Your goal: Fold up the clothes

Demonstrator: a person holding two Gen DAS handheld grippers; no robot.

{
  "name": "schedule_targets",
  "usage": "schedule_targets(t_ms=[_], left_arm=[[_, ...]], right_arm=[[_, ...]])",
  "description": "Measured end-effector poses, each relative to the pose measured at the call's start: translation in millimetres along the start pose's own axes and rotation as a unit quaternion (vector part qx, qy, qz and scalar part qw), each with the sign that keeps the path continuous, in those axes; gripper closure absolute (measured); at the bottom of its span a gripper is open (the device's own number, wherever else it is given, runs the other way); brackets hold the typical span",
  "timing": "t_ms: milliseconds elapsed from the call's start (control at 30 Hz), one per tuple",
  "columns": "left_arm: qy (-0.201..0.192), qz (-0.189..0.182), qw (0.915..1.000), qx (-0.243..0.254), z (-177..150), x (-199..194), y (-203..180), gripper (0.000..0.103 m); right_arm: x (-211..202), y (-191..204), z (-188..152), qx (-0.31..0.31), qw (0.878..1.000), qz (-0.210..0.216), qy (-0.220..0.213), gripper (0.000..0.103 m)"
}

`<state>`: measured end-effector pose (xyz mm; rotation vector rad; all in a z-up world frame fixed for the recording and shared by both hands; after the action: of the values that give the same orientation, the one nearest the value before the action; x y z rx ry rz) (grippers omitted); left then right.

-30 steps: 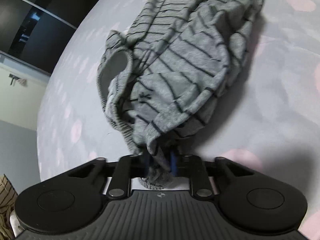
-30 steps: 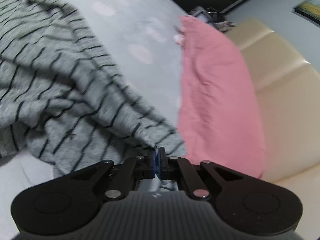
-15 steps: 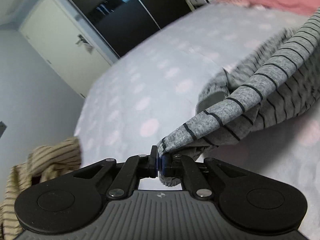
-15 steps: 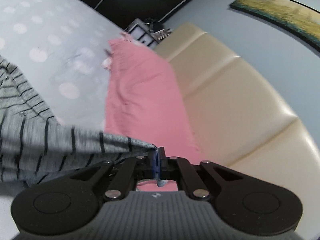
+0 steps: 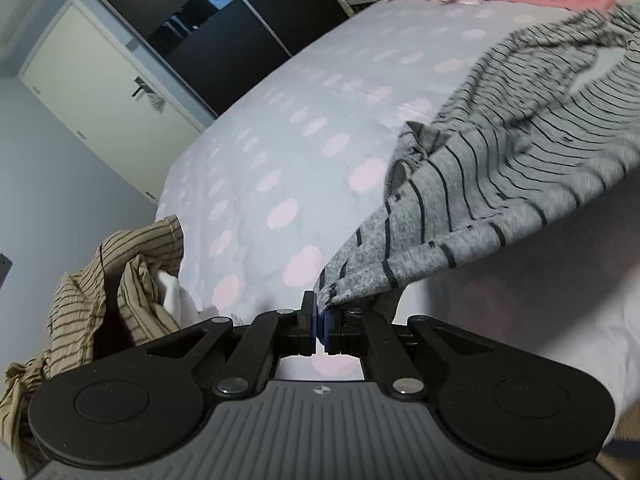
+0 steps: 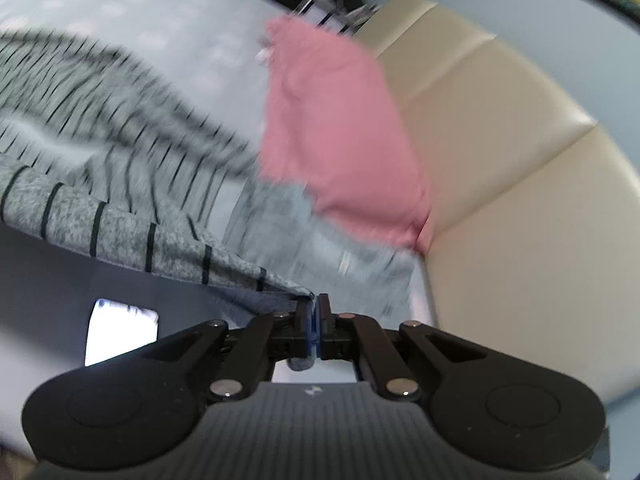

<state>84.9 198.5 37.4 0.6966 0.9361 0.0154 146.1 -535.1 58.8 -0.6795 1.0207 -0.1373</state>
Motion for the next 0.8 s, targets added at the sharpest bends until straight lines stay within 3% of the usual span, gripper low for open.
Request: schedule_targets(t_ms=[233, 367, 500, 633, 700, 800], left_arm=[[0.046, -0.012, 0.9972, 0.058, -27.1, 11.8, -28.4, 0.101], [0.087, -0.034, 0.9902, 0.104, -41.6, 36.7, -56.8, 0.101], [0.100, -0.066, 0.9859, 0.117, -46.6, 44.9, -71.1, 0.099], [0.095, -0.118, 0.9821, 0.112, -45.5, 35.6, -66.6, 0.079], [0.091, -0.138, 0.9800, 0.111, -44.0, 30.1, -61.3, 0.074], [0.077, -0.165, 0.9788, 0.094, -32.5, 20.1, -52.6, 0.059]], right_arm=[[18.7, 43.9, -66.4, -0.077, 0.991, 0.076, 0.082, 0.101], [37.6, 65.4, -77.8, -0.099, 0.984, 0.102, 0.112, 0.101], [43.4, 77.5, -84.7, -0.116, 0.978, 0.118, 0.128, 0.100], [39.9, 78.6, -87.9, -0.119, 0.974, 0.138, 0.136, 0.092], [35.8, 75.2, -87.6, -0.121, 0.974, 0.136, 0.134, 0.071], [28.9, 65.1, -85.0, -0.122, 0.976, 0.126, 0.131, 0.067]])
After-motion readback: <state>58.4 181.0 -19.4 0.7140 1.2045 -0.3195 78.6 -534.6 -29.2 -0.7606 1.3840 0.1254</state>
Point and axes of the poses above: each gripper's, at about its wrist camera, not at the fingertips, and x roughly the way its jaws point, y to its left, z to its top, the point moved 6 cm from there along x, roughly the way its jaws point, and after that the axes turned 10 degrees about y, right-handed, at the moved point
